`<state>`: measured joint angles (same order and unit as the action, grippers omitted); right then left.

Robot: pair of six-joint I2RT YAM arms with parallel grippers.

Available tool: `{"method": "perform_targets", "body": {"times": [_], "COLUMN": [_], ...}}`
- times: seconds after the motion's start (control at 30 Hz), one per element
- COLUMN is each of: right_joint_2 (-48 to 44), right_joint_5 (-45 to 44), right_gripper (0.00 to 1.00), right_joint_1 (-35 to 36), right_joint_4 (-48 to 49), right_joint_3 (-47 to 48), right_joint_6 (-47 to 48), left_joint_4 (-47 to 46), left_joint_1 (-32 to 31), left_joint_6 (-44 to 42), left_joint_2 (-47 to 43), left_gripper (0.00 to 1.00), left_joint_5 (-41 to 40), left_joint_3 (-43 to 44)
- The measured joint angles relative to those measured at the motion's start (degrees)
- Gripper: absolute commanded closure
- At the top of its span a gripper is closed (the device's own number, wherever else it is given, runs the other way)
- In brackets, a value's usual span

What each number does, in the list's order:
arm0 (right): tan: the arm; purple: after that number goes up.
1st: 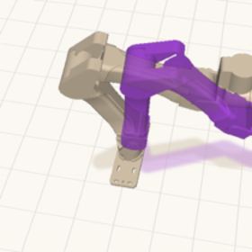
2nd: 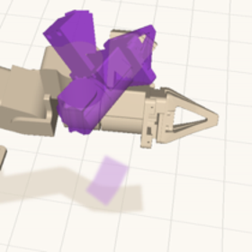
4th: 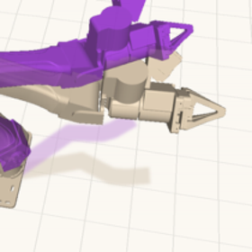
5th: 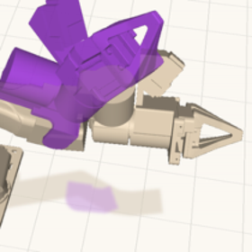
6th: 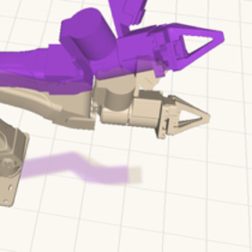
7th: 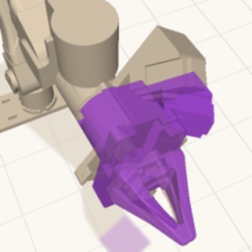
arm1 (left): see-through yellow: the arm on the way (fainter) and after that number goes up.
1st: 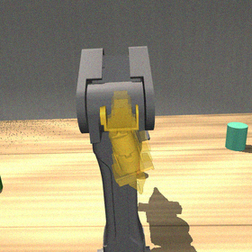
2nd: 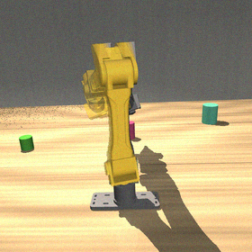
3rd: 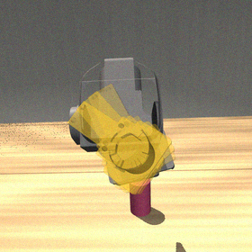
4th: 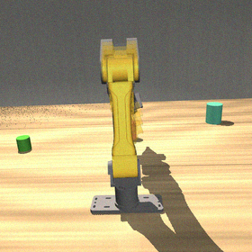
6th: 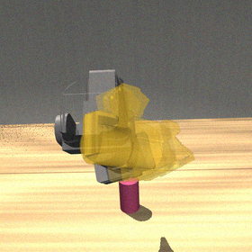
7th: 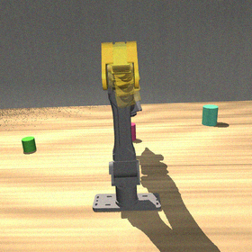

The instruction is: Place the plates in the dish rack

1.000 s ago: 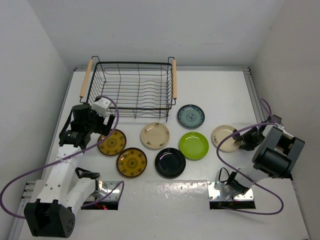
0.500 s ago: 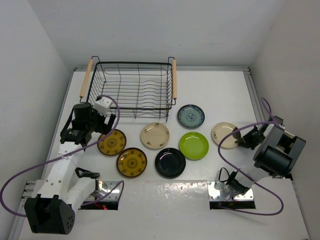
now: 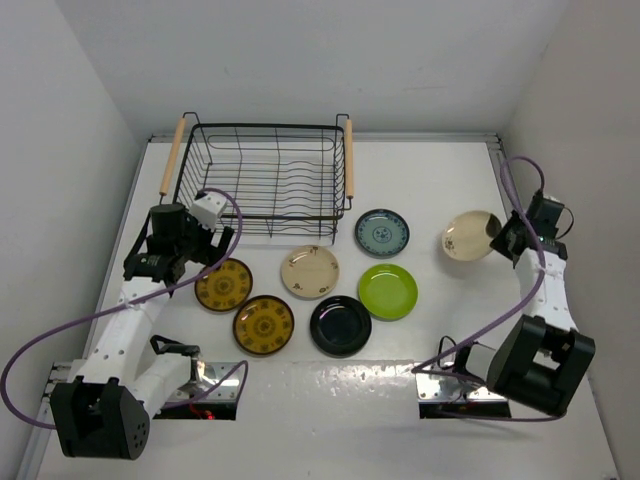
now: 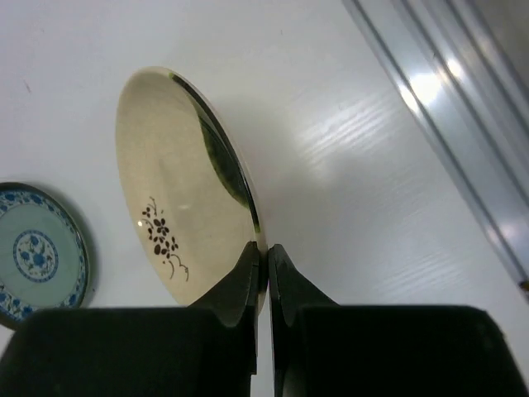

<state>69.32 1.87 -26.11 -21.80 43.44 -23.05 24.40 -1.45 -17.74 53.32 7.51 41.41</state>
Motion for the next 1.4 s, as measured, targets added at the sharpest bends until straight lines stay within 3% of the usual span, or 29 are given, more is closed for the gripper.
{"method": "perform_targets", "body": {"times": [0.27, 0.6, 0.87, 1.13, 1.4], "right_joint_2": [-1.84, 7.02, 21.33, 42.97, 55.98], "right_joint_5": [-10.60, -13.60, -1.79, 15.67, 23.34], "right_gripper": [1.00, 1.00, 1.00, 1.00, 1.00], "right_joint_1": [9.66, 26.60, 36.26, 45.18, 48.04], "right_joint_4": [-0.39, 5.86, 15.39, 22.71, 27.39], "right_joint_3": [10.10, 38.64, 56.24, 71.87, 73.92], "right_joint_6": [9.09, 32.83, 47.23, 58.14, 58.55], "left_joint_4": [-0.98, -1.16, -1.38, -1.36, -0.83], "left_joint_1": [0.00, 0.00, 0.04, 0.35, 0.44], "left_joint_6": [0.00, 0.00, -0.20, -0.26, -1.09], "left_joint_2": [0.22, 0.22, 0.24, 2.10, 5.29], "left_gripper": [0.00, 0.00, 0.00, 0.01, 0.01], "left_joint_5": [0.15, 0.11, -0.92, -2.03, -3.19], "left_joint_3": [0.00, 0.00, 0.00, 0.00, 0.85]}}
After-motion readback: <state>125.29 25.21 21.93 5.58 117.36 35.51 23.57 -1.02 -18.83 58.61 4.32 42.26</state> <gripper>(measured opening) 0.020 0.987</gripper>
